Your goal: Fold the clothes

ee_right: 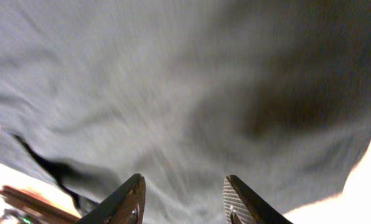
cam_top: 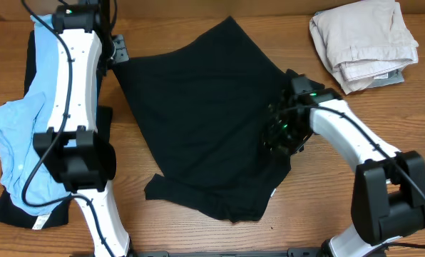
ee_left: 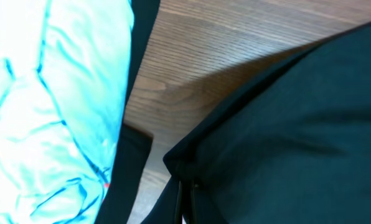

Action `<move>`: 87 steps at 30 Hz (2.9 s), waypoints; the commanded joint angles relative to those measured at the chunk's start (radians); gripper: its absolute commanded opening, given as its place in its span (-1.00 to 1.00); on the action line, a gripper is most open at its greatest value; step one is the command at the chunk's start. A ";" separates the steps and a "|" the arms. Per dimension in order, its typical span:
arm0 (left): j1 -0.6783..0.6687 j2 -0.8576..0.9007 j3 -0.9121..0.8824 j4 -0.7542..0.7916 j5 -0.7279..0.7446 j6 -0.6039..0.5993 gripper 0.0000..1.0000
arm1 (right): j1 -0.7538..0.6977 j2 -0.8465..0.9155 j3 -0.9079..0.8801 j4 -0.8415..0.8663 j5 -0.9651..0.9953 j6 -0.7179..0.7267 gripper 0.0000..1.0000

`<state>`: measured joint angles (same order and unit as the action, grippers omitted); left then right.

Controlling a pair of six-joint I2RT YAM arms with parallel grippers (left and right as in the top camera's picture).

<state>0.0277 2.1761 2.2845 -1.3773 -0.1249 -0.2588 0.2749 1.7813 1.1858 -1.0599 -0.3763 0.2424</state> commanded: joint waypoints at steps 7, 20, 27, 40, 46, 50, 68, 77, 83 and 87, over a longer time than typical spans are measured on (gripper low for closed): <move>0.002 -0.132 0.027 -0.059 -0.025 0.012 -0.92 | 0.133 -0.034 -0.053 -0.051 0.135 0.146 0.00; 0.021 -0.157 0.027 -0.094 -0.028 0.011 -0.92 | 0.138 -0.005 -0.217 0.134 0.175 0.230 0.04; 0.016 -0.154 0.026 -0.118 -0.021 0.011 -0.92 | 0.039 0.003 -0.217 0.201 0.299 0.253 -0.04; -0.003 -0.136 -0.067 -0.053 0.126 -0.020 -0.91 | -0.228 0.004 -0.121 0.588 0.261 0.130 -0.19; -0.036 -0.136 -0.243 0.061 0.124 -0.037 -0.92 | -0.221 -0.011 0.153 0.311 0.171 0.074 -0.16; -0.032 -0.136 -0.306 0.109 0.122 -0.037 -0.91 | -0.169 -0.050 0.271 0.128 0.101 0.008 -0.07; -0.015 -0.136 -0.315 0.154 0.118 -0.032 -0.92 | 0.242 -0.063 -0.043 0.155 0.197 -0.117 0.25; -0.015 -0.136 -0.315 0.156 0.117 -0.029 -0.92 | 0.269 -0.063 -0.153 0.217 0.196 -0.147 0.25; -0.015 -0.136 -0.315 0.155 0.114 -0.013 -0.92 | 0.268 -0.066 -0.150 0.207 0.173 -0.145 -0.87; -0.015 -0.136 -0.315 0.156 0.114 -0.006 -0.92 | 0.259 -0.090 -0.127 0.159 0.135 -0.130 -0.92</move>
<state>0.0044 2.0571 1.9732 -1.2251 -0.0113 -0.2813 0.5381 1.7287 1.0359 -0.8757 -0.2096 0.1036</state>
